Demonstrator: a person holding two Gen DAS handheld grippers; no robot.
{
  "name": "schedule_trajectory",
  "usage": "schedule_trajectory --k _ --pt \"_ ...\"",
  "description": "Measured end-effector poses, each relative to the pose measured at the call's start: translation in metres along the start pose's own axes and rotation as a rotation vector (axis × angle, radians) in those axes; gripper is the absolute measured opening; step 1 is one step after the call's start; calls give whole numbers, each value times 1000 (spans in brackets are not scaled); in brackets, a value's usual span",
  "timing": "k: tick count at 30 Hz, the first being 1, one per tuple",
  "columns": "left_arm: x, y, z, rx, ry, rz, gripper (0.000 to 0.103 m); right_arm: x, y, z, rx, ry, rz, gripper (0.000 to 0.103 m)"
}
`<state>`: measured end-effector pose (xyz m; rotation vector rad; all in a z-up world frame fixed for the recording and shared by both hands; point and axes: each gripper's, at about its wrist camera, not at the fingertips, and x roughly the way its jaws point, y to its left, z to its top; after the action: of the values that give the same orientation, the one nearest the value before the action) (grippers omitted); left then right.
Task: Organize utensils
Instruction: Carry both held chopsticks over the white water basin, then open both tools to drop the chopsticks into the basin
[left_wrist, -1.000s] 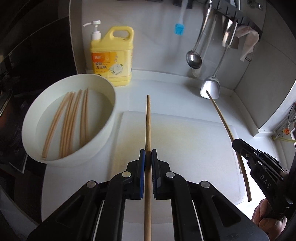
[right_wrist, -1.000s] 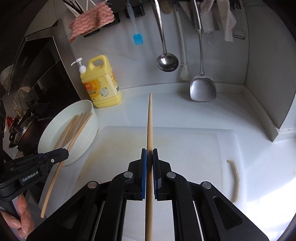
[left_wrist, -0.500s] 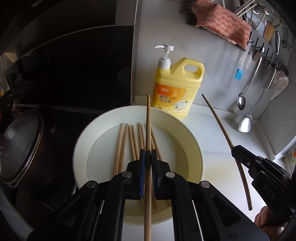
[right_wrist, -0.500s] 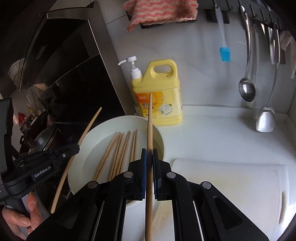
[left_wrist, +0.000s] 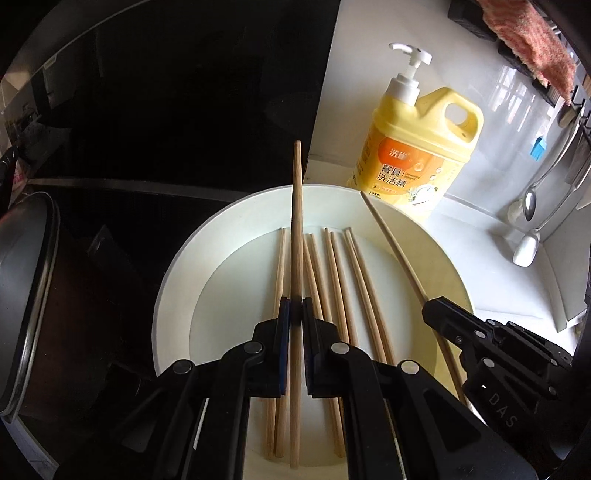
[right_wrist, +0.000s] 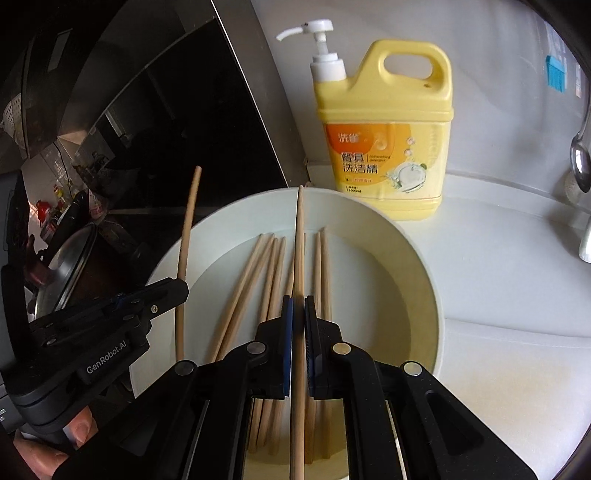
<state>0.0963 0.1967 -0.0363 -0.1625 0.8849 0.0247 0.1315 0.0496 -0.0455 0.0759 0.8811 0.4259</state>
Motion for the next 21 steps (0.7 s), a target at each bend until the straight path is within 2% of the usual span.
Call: schedule_trajectory --k 5,6,7,8,9,10,12,14,16,21 --pt "17 -1 0 -12 56 32 10 16 3 4 -26 44 10 6" --pt "18 0 -1 -20 64 41 20 16 2 5 -28 44 2 8" --pt "17 0 -1 -25 65 51 42 13 1 5 -26 39 -5 10" --pt "16 0 0 -29 51 67 58 10 0 6 -26 31 -7 11" --pt "11 2 0 -37 25 82 81 6 -1 6 -33 22 -13 13" --pt "6 3 -1 -44 0 90 83 2 -2 6 -44 14 -22 18" --pt "-1 7 -1 -48 2 109 85 -8 -5 6 -58 0 -36 29" --pt "-3 8 0 -61 23 131 90 -16 -8 6 -61 -3 -39 33" --pt "-8 10 -1 -80 30 136 96 -24 -12 3 -61 -1 -47 41" --pt "-18 7 -6 -91 69 153 97 -42 -17 -2 -60 4 -53 50"
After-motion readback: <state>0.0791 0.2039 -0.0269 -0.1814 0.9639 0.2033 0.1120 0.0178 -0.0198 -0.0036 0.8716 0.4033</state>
